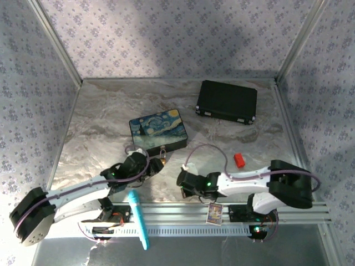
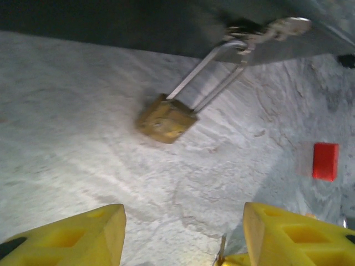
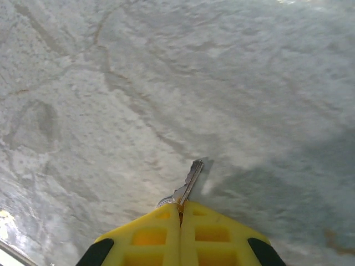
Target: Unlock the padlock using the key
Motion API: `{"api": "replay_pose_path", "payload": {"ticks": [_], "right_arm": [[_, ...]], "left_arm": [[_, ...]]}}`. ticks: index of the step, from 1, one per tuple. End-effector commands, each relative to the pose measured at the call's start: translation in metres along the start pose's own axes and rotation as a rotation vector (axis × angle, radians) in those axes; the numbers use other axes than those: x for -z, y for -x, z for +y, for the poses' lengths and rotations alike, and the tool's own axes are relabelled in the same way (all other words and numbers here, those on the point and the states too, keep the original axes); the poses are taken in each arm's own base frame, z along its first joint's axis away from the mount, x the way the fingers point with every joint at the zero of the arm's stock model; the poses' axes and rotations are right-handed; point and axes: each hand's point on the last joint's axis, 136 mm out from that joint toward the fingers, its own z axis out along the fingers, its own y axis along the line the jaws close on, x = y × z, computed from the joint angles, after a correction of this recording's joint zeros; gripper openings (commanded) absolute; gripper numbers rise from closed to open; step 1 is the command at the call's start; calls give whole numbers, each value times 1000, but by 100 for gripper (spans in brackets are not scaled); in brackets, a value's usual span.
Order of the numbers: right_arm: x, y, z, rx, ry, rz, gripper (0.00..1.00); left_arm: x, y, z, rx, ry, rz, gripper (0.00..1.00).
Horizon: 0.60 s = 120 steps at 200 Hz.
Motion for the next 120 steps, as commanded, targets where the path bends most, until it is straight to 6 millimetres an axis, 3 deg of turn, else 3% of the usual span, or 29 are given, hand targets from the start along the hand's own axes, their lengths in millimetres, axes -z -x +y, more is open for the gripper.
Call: {"api": "replay_pose_path", "payload": {"ticks": [1, 69, 102, 120], "right_arm": [[3, -6, -5, 112, 124, 44, 0], [57, 20, 12, 219, 371, -56, 0], [65, 28, 9, 210, 396, -50, 0], [71, 36, 15, 214, 419, -69, 0]], "left_arm": [[-5, -6, -41, -102, -113, 66, 57], [-21, -29, -89, -158, -255, 134, 57], [-27, -28, -85, -91, -243, 129, 58], [-30, -27, -78, 80, -250, 126, 60]]}}
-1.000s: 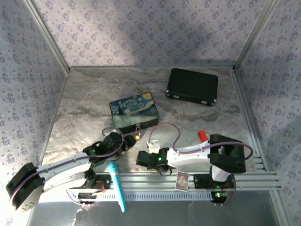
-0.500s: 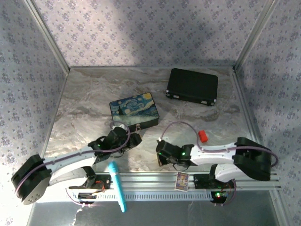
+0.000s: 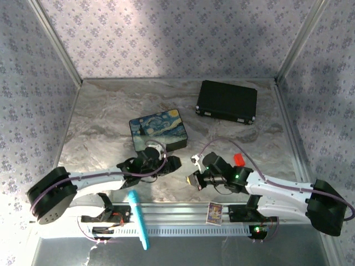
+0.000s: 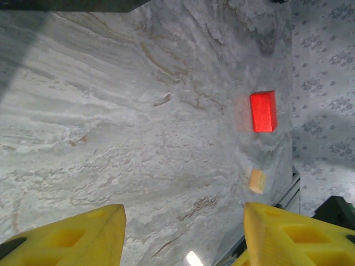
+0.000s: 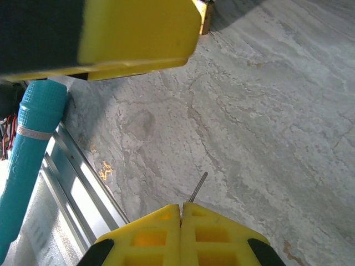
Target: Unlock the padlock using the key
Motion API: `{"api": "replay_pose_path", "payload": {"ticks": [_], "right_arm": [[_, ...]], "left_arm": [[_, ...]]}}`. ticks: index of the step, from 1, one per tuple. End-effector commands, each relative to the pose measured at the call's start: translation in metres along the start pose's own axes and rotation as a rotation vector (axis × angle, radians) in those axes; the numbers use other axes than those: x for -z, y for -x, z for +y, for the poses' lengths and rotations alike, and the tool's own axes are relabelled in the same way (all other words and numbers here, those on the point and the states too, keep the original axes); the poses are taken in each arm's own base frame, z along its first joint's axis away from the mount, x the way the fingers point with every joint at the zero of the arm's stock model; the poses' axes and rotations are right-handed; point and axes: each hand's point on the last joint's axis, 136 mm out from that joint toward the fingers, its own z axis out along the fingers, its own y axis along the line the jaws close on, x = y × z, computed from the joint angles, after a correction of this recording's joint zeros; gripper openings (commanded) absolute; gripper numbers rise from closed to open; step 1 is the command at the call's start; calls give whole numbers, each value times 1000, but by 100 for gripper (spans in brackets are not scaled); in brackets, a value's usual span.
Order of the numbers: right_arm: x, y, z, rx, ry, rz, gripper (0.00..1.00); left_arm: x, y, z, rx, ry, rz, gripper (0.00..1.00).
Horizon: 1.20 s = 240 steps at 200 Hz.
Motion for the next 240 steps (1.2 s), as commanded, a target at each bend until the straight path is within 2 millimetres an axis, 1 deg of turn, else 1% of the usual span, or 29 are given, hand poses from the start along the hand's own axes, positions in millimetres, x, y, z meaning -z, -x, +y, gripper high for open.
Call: {"api": "replay_pose_path", "payload": {"ticks": [1, 6, 17, 27, 37, 53, 69, 77, 93, 110, 128, 146, 154, 178, 190, 205, 231, 233, 236, 240], "right_arm": [[6, 5, 15, 44, 60, 19, 0], [8, 10, 17, 46, 68, 4, 0], [11, 19, 24, 45, 89, -23, 0], [15, 29, 30, 37, 119, -67, 0], [19, 42, 37, 22, 161, -121, 0], [26, 59, 47, 10, 219, -178, 0], [31, 72, 53, 16, 239, -216, 0], [33, 76, 55, 17, 250, -224, 0], [36, 83, 58, 8, 277, -248, 0], [39, 89, 61, -11, 323, -280, 0], [42, 93, 60, -13, 335, -309, 0], [40, 93, 60, -12, 336, -310, 0], [40, 94, 60, -34, 343, -310, 0], [39, 94, 58, -40, 332, -309, 0], [38, 94, 56, -43, 322, -308, 0], [38, 95, 55, -50, 317, -311, 0], [40, 99, 55, -55, 309, -318, 0], [40, 99, 53, -57, 302, -320, 3], [40, 99, 52, -63, 293, -322, 11], [41, 100, 49, -73, 280, -326, 29]], "left_arm": [[-2, 3, -3, 172, -57, -34, 60], [-2, 2, 0, 233, -60, -36, 61], [0, 2, -1, 333, -111, -57, 61], [5, 4, -9, 388, -171, -81, 61], [9, 6, -22, 395, -228, -98, 61], [14, 7, -40, 382, -263, -94, 63], [21, 9, -52, 396, -296, -107, 64], [27, 10, -55, 410, -321, -123, 63], [37, 16, -59, 423, -357, -163, 58], [47, 19, -63, 423, -382, -178, 56], [51, 18, -68, 421, -403, -165, 56], [52, 17, -71, 423, -422, -156, 49], [53, 17, -71, 424, -422, -158, 43], [53, 17, -67, 406, -396, -162, 20], [54, 17, -68, 385, -389, -165, 0], [54, 15, -66, 366, -370, -163, 0], [60, 17, -69, 324, -366, -176, 0], [61, 18, -69, 322, -364, -178, 0], [62, 18, -68, 319, -361, -184, 0], [63, 20, -67, 315, -356, -193, 0]]}}
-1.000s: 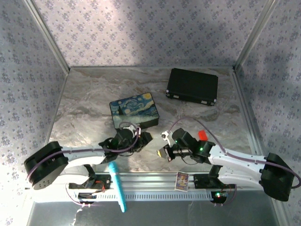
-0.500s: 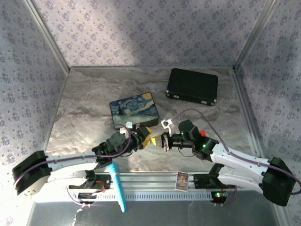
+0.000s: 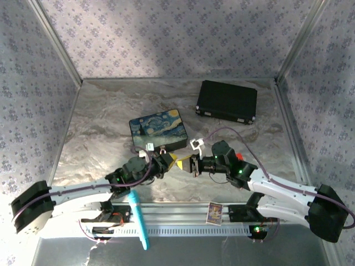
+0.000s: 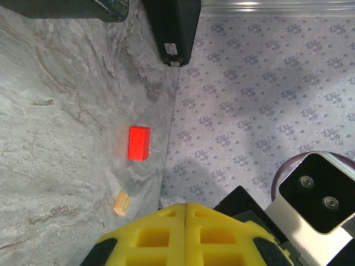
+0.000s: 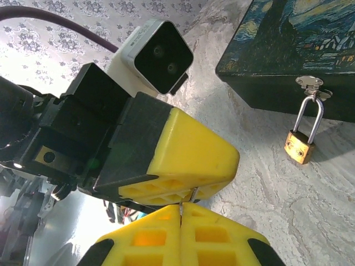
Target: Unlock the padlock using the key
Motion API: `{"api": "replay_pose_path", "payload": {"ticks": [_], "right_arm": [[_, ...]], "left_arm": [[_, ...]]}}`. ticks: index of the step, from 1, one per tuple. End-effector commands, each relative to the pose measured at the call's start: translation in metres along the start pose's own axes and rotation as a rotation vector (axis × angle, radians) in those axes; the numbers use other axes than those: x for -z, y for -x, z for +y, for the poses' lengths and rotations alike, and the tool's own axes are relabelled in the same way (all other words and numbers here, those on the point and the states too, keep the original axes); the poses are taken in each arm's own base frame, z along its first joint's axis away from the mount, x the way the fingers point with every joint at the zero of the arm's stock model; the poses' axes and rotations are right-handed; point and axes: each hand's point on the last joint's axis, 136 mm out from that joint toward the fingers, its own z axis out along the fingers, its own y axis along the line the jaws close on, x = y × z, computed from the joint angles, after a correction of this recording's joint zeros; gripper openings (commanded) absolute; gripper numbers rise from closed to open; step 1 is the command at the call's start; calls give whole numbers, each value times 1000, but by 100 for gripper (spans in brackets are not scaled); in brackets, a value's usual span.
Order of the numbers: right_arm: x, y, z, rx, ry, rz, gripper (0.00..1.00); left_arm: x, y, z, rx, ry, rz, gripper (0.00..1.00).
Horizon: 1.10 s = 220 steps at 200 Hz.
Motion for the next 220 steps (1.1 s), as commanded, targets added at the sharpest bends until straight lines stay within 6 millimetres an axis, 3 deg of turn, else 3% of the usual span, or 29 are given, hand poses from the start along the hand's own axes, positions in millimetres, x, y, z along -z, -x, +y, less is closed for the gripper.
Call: {"api": "replay_pose_path", "payload": {"ticks": [1, 8, 11, 16, 59, 81, 115, 136, 162, 182, 205, 220], "right_arm": [[4, 11, -6, -19, -43, -38, 34], [6, 13, -10, -38, -65, -52, 68], [7, 14, -12, -47, -75, -60, 93], [9, 17, -17, -68, -97, -75, 99], [37, 31, -93, -366, -480, -166, 99], [50, 35, -109, -348, -676, -131, 99], [49, 54, -98, -344, -678, -129, 99], [44, 63, -91, -353, -599, -193, 99], [25, 77, -59, -362, -293, -307, 98], [11, 85, -26, -264, -72, -333, 95], [-6, 90, 5, -193, 71, -298, 78], [-16, 92, 22, -182, 160, -299, 75]], "left_arm": [[5, 2, -12, -60, -10, -16, 0], [8, 5, -10, -71, -2, -35, 0], [9, 8, -9, -76, 2, -46, 0], [11, 11, -9, -88, 3, -65, 0], [27, 49, -24, -247, -32, -237, 0], [35, 63, -44, -351, -81, -306, 0], [40, 68, -70, -426, -167, -313, 0], [37, 64, -74, -428, -189, -297, 0], [35, 59, -76, -396, -248, -275, 0], [36, 59, -79, -387, -266, -273, 0], [37, 56, -88, -386, -291, -264, 0], [37, 55, -90, -375, -307, -259, 0]]}}
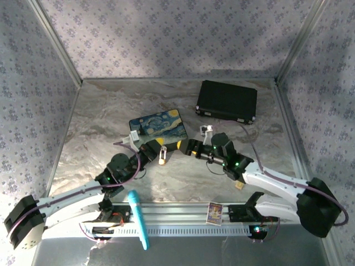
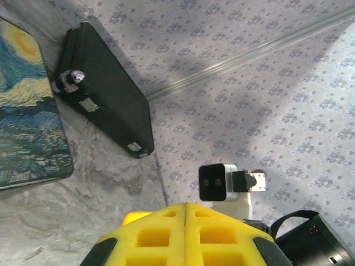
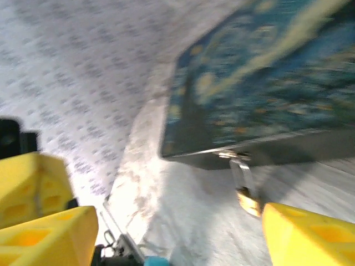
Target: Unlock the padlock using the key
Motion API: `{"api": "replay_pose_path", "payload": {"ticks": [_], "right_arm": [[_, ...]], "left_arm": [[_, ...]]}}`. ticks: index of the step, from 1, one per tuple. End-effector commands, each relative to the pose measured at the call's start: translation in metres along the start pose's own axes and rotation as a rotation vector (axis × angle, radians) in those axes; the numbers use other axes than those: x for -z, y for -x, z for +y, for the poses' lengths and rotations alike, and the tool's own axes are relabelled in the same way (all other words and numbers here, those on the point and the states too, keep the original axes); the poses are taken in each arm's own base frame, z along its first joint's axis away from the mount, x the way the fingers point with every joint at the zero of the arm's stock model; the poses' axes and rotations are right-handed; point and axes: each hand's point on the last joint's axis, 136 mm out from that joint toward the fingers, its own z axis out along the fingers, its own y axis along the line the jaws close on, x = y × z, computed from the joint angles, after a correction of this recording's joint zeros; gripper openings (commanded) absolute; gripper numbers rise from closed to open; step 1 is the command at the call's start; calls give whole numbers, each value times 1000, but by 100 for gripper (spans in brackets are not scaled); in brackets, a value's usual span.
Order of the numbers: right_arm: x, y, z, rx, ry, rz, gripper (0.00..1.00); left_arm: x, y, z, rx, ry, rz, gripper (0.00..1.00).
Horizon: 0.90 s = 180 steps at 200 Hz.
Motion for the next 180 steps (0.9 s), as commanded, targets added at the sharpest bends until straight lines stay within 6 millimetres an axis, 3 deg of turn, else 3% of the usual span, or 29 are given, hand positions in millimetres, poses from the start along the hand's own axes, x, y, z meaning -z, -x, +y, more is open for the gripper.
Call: {"api": "replay_pose_path", "payload": {"ticks": [1, 13, 45, 87, 180], "right_arm": [[-2, 13, 77, 70, 327, -36, 75], [-4, 14, 89, 38, 408, -50, 74], [-11, 10, 97, -61, 550, -59, 67], [-12, 1, 95, -63, 535, -67, 48], [-10, -7, 95, -61, 535, -34, 32]], "left_arm": [[1, 5, -26, 23, -103, -10, 0], [1, 6, -27, 38, -105, -12, 0], [4, 8, -27, 61, -115, -24, 0], [7, 12, -22, 80, -110, -50, 0], [8, 17, -25, 75, -110, -74, 0]]}}
